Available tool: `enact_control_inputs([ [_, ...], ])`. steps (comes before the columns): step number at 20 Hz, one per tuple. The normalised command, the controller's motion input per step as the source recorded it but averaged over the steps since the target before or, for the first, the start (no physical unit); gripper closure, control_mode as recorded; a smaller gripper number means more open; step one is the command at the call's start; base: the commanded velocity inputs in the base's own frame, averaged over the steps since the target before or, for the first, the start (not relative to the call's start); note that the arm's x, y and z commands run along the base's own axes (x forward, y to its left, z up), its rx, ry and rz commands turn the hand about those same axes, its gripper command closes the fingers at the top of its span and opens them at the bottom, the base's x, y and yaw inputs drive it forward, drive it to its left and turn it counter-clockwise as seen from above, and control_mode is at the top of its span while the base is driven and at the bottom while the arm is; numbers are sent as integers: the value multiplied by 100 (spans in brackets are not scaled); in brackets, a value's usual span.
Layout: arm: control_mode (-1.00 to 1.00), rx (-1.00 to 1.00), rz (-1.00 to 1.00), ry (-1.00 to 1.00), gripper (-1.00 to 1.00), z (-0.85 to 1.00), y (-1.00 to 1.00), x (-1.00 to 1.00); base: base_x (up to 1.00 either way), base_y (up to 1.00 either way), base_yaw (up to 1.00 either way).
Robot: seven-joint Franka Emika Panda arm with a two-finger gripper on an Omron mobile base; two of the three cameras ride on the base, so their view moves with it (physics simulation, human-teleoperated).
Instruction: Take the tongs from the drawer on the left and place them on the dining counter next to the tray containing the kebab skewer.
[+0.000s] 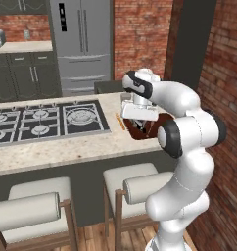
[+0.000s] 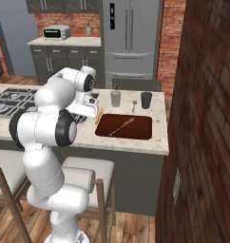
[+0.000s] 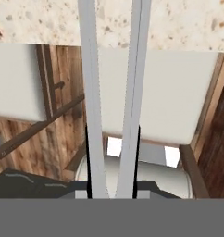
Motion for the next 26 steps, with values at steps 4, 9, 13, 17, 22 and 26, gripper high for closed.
enact_control_inputs([
  [4, -100, -9, -2, 2, 100, -9, 0, 30, 0, 0, 0],
  [9, -100, -12, 0, 0, 100, 0, 0, 32, 0, 0, 0],
  [13, -100, -5, 0, 1, 100, -20, 0, 36, 0, 0, 0],
  [17, -100, -5, 0, 1, 100, -25, 0, 46, 0, 0, 0],
  [22, -100, -3, -3, 0, 100, -20, 4, 54, 0, 0, 0],
  [26, -100, -1, -3, 0, 100, -21, 20, 60, 0, 0, 0],
])
